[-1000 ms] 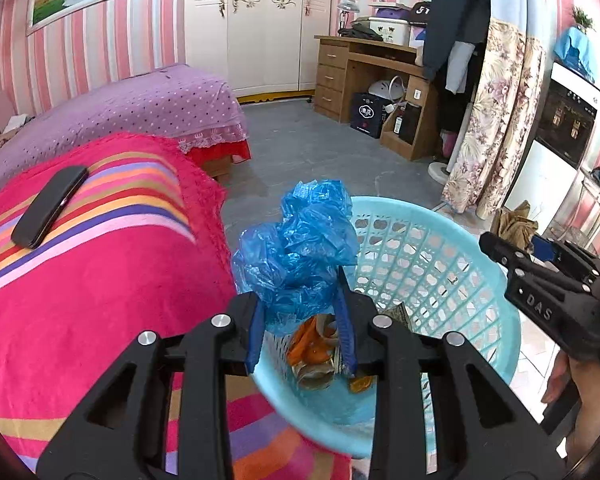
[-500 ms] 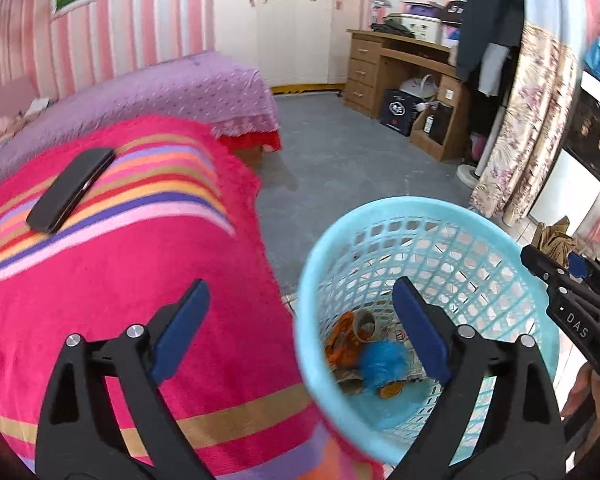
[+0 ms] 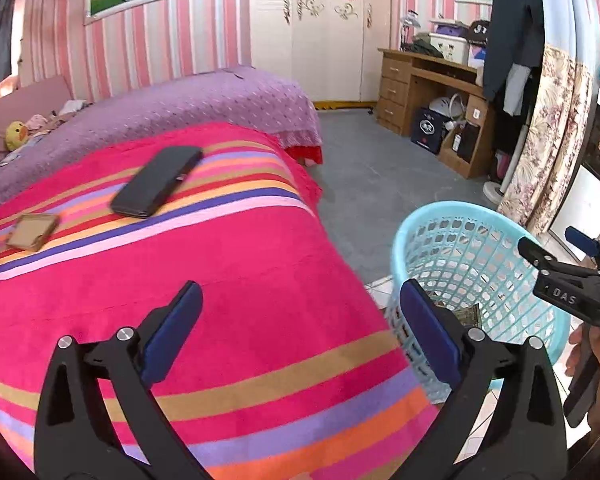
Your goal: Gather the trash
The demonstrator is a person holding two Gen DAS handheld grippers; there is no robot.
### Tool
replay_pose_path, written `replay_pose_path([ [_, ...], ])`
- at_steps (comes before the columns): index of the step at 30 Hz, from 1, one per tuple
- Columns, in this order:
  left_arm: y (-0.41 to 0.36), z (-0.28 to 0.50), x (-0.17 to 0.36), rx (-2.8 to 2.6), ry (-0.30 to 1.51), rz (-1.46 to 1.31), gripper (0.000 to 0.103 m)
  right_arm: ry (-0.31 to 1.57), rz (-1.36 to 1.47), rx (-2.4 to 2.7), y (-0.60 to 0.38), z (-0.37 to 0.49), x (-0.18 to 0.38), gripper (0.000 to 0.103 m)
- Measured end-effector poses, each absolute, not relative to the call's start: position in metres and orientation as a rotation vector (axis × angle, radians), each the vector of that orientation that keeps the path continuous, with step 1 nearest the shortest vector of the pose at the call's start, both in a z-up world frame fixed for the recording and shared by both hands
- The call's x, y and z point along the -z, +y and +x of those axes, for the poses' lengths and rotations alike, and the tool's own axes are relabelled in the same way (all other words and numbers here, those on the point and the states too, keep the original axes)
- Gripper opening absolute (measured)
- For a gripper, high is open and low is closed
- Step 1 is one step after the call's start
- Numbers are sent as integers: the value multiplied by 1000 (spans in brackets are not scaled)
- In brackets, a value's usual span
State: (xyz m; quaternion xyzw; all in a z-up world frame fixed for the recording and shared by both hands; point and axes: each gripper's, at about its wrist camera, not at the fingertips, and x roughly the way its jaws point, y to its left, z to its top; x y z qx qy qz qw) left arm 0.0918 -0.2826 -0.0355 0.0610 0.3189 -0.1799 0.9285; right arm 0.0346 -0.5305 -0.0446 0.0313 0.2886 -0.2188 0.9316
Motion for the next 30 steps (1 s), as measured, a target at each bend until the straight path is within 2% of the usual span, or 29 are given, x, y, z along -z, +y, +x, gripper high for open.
replay_pose_path([
  [6,-241,71,28,344,650,108,97,602,101,397,-498,29,42,98],
  [12,-199,52,23,306,650,78,97,503,102,387,-457,6,15,98],
  [20,-152,8,6,298,542,106,97,423,40,331,-378,-28,-10,98],
  [30,-113,-18,1,281,486,69,97,412,24,242,-313,-67,-6,98],
])
